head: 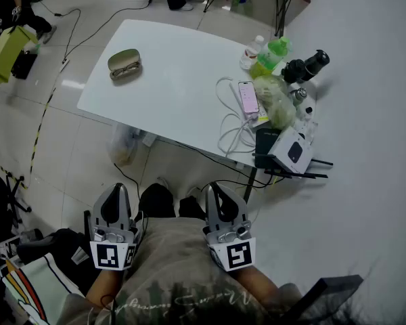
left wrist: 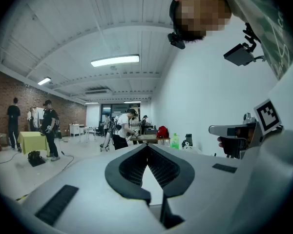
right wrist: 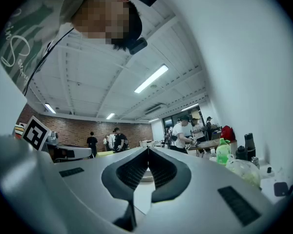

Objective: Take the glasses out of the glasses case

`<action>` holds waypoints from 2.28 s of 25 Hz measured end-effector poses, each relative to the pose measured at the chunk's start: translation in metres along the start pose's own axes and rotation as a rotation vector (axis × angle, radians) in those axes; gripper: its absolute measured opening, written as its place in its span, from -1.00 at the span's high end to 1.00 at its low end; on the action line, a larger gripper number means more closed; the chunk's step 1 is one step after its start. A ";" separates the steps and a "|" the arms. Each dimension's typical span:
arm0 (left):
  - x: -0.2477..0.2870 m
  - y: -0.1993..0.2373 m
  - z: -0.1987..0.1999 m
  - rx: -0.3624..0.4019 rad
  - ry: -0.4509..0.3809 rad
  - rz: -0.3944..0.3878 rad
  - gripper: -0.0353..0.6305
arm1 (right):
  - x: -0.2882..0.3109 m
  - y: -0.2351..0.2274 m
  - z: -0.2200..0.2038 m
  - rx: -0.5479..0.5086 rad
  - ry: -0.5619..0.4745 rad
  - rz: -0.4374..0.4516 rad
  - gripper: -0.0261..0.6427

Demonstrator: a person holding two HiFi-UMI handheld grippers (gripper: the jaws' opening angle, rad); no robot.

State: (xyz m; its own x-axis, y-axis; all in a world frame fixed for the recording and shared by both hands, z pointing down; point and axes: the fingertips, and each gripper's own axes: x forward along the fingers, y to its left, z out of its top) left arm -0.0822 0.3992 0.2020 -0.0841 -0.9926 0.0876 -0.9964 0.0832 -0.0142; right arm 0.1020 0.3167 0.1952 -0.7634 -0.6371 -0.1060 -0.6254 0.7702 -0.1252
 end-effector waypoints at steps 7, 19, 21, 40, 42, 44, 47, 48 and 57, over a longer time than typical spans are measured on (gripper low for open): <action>0.016 -0.002 -0.009 -0.021 0.031 -0.008 0.87 | -0.001 -0.002 0.001 -0.007 0.013 0.031 0.89; 0.105 0.038 -0.019 -0.062 0.018 -0.078 0.87 | 0.087 -0.016 -0.006 -0.078 0.038 0.025 0.89; 0.124 0.054 -0.017 -0.067 0.010 -0.077 0.87 | 0.117 -0.014 -0.012 -0.075 0.050 0.038 0.89; 0.242 0.206 -0.048 -0.064 0.098 -0.080 0.87 | 0.340 0.017 -0.060 0.042 0.150 0.104 0.89; 0.250 0.207 -0.054 -0.082 0.122 -0.073 0.87 | 0.343 0.016 -0.064 0.063 0.162 0.134 0.89; 0.259 0.202 -0.058 -0.102 0.154 -0.071 0.87 | 0.340 0.009 -0.065 0.087 0.170 0.157 0.89; 0.275 0.194 -0.052 -0.138 0.180 -0.009 0.87 | 0.340 -0.008 -0.065 0.087 0.188 0.187 0.89; 0.278 0.191 -0.051 -0.138 0.179 0.010 0.87 | 0.341 -0.014 -0.064 0.084 0.189 0.199 0.89; 0.292 0.208 -0.058 -0.064 0.233 -0.094 0.87 | 0.364 -0.010 -0.084 0.131 0.213 0.277 0.89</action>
State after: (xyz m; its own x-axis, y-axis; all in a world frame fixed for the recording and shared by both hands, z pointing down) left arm -0.3139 0.1320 0.2820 0.0166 -0.9497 0.3128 -0.9977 0.0048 0.0674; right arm -0.1830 0.0797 0.2410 -0.9259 -0.3740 0.0523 -0.3749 0.8935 -0.2474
